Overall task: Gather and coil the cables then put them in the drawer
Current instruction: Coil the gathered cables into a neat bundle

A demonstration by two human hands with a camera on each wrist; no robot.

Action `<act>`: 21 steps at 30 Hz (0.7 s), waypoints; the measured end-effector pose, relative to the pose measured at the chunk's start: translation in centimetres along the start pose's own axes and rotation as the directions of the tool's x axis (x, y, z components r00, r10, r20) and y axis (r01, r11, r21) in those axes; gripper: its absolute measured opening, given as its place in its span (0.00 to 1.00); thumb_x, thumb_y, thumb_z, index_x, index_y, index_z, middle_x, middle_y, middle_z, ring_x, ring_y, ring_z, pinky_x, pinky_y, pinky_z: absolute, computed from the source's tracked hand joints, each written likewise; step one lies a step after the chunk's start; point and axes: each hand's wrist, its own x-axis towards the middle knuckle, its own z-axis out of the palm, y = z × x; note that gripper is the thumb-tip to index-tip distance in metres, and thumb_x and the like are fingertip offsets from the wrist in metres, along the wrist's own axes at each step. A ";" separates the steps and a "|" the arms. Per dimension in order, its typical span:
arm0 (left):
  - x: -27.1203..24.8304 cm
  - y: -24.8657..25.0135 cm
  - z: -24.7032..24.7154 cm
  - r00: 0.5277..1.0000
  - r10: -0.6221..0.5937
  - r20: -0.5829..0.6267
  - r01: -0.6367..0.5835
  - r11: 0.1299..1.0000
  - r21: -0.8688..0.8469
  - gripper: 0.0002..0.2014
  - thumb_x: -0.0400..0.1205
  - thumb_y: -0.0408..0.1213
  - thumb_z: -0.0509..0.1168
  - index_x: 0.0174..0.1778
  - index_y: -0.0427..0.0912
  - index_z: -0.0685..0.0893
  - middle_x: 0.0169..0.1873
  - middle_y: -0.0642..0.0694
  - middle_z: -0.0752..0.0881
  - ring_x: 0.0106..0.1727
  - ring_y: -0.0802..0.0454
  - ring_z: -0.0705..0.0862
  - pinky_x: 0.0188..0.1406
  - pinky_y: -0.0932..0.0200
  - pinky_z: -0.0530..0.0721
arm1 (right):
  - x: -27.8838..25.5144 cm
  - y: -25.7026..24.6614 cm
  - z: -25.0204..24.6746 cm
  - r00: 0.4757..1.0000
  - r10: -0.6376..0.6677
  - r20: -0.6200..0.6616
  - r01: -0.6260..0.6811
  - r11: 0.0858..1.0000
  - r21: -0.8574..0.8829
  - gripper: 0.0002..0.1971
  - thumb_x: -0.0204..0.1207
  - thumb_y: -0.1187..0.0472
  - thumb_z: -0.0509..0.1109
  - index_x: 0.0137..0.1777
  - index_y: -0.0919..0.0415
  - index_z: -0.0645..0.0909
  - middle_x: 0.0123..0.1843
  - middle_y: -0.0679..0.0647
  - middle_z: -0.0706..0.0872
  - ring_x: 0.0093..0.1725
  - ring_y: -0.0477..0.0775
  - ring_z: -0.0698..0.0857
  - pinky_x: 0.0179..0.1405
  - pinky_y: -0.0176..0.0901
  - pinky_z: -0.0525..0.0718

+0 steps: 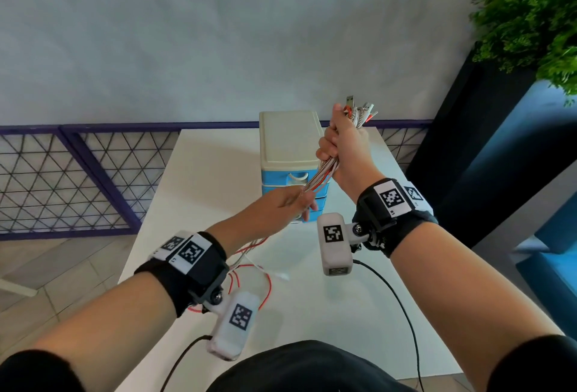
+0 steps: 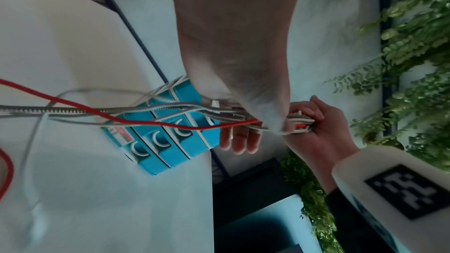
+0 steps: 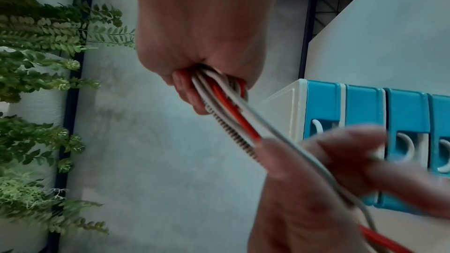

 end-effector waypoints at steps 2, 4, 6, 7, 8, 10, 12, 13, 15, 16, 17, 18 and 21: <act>0.1 -0.3 -0.1 0.999 -0.013 0.032 0.014 0.999 -0.040 0.21 0.84 0.55 0.52 0.40 0.45 0.82 0.27 0.51 0.78 0.33 0.53 0.80 0.41 0.59 0.78 | 0.2 -0.6 -0.4 1.000 -0.022 -0.017 0.022 0.999 0.023 0.20 0.82 0.52 0.66 0.31 0.55 0.66 0.18 0.46 0.62 0.14 0.44 0.61 0.15 0.33 0.62; -0.3 -1.0 -0.7 0.992 -0.071 0.105 0.085 0.987 -0.136 0.22 0.81 0.56 0.52 0.37 0.42 0.80 0.22 0.51 0.71 0.26 0.53 0.79 0.39 0.60 0.80 | 0.5 -1.4 -1.1 0.998 -0.049 -0.050 0.051 0.997 0.054 0.20 0.82 0.52 0.66 0.31 0.55 0.65 0.17 0.46 0.62 0.14 0.43 0.60 0.14 0.33 0.61; -1.0 -1.6 -1.4 0.966 -0.164 0.200 0.222 0.922 -0.318 0.21 0.79 0.57 0.53 0.38 0.42 0.78 0.20 0.54 0.68 0.22 0.55 0.75 0.44 0.56 0.85 | 0.7 -2.1 -1.8 0.995 -0.066 -0.070 0.072 0.994 0.081 0.19 0.83 0.52 0.65 0.31 0.55 0.67 0.17 0.46 0.62 0.14 0.44 0.61 0.14 0.33 0.62; -1.3 -1.8 -1.8 0.953 -0.204 0.224 0.283 0.864 -0.417 0.20 0.79 0.57 0.54 0.38 0.42 0.77 0.21 0.54 0.67 0.21 0.56 0.73 0.45 0.56 0.86 | 0.7 -2.3 -2.2 0.995 -0.067 -0.074 0.074 0.994 0.085 0.19 0.83 0.52 0.65 0.31 0.55 0.67 0.18 0.46 0.62 0.14 0.44 0.61 0.14 0.34 0.62; -1.5 -1.7 -2.0 0.947 -0.233 0.219 0.312 0.822 -0.477 0.19 0.79 0.56 0.54 0.38 0.43 0.76 0.22 0.54 0.66 0.21 0.57 0.70 0.41 0.57 0.86 | 0.7 -2.4 -2.4 0.996 -0.061 -0.072 0.067 0.995 0.076 0.19 0.83 0.52 0.65 0.31 0.56 0.68 0.18 0.46 0.62 0.14 0.44 0.61 0.14 0.34 0.62; -1.3 -1.3 -2.5 0.959 -0.260 0.115 0.284 0.869 -0.405 0.18 0.84 0.53 0.52 0.37 0.44 0.73 0.24 0.53 0.65 0.22 0.57 0.65 0.32 0.62 0.80 | 0.6 -2.4 -2.9 0.999 -0.018 -0.036 0.019 1.000 0.015 0.18 0.83 0.53 0.65 0.32 0.56 0.68 0.18 0.47 0.63 0.14 0.43 0.62 0.14 0.34 0.63; -0.9 -0.5 -2.7 0.976 -0.215 -0.039 0.208 0.968 -0.139 0.16 0.87 0.47 0.52 0.35 0.46 0.72 0.26 0.53 0.67 0.25 0.57 0.66 0.28 0.64 0.72 | 0.4 -2.1 -3.1 0.997 0.066 0.039 -0.061 0.990 -0.127 0.17 0.83 0.54 0.66 0.33 0.56 0.70 0.18 0.46 0.65 0.14 0.43 0.65 0.14 0.34 0.68; -0.6 -0.2 -2.9 0.979 -0.171 -0.109 0.171 0.985 -0.005 0.15 0.87 0.44 0.53 0.34 0.47 0.72 0.26 0.53 0.68 0.25 0.58 0.66 0.27 0.63 0.69 | 0.3 -2.0 -3.2 0.990 0.115 0.076 -0.095 0.969 -0.227 0.16 0.83 0.54 0.66 0.34 0.56 0.70 0.18 0.47 0.67 0.14 0.44 0.67 0.14 0.34 0.70; -0.1 0.2 -3.2 0.978 -0.048 -0.201 0.084 0.981 0.174 0.14 0.86 0.40 0.56 0.33 0.51 0.72 0.25 0.53 0.71 0.27 0.57 0.68 0.28 0.61 0.66 | -0.2 -1.8 -3.1 0.969 0.207 0.135 -0.131 0.893 -0.431 0.14 0.83 0.55 0.65 0.36 0.58 0.73 0.20 0.48 0.73 0.16 0.45 0.75 0.17 0.35 0.77; 0.0 0.4 -3.4 0.973 0.004 -0.231 0.051 0.971 0.233 0.14 0.86 0.38 0.57 0.33 0.52 0.72 0.26 0.54 0.73 0.28 0.57 0.70 0.29 0.63 0.67 | -0.5 -1.7 -3.0 0.953 0.256 0.160 -0.142 0.849 -0.508 0.13 0.83 0.55 0.65 0.38 0.60 0.75 0.23 0.51 0.78 0.19 0.47 0.80 0.21 0.37 0.82; 0.1 0.6 -3.6 0.966 0.049 -0.254 0.023 0.962 0.273 0.13 0.85 0.37 0.58 0.34 0.51 0.73 0.28 0.53 0.76 0.31 0.56 0.73 0.31 0.65 0.68 | -0.8 -1.6 -2.9 0.933 0.310 0.184 -0.161 0.814 -0.558 0.13 0.83 0.55 0.65 0.41 0.63 0.78 0.28 0.53 0.83 0.24 0.49 0.84 0.27 0.39 0.87; 0.2 0.8 -3.7 0.960 0.092 -0.266 -0.006 0.952 0.307 0.11 0.85 0.36 0.59 0.35 0.49 0.74 0.31 0.52 0.79 0.35 0.53 0.75 0.33 0.64 0.70 | -1.0 -1.4 -2.9 0.904 0.373 0.208 -0.193 0.791 -0.580 0.13 0.83 0.54 0.65 0.45 0.65 0.80 0.33 0.57 0.87 0.31 0.52 0.88 0.36 0.43 0.90; 0.2 1.6 -4.0 0.939 0.233 -0.255 -0.103 0.894 0.436 0.08 0.84 0.38 0.60 0.39 0.43 0.76 0.35 0.46 0.80 0.38 0.48 0.76 0.36 0.54 0.72 | -1.4 -1.0 -2.9 0.780 0.564 0.270 -0.324 0.734 -0.597 0.17 0.84 0.52 0.62 0.57 0.67 0.80 0.49 0.64 0.89 0.48 0.60 0.89 0.51 0.51 0.88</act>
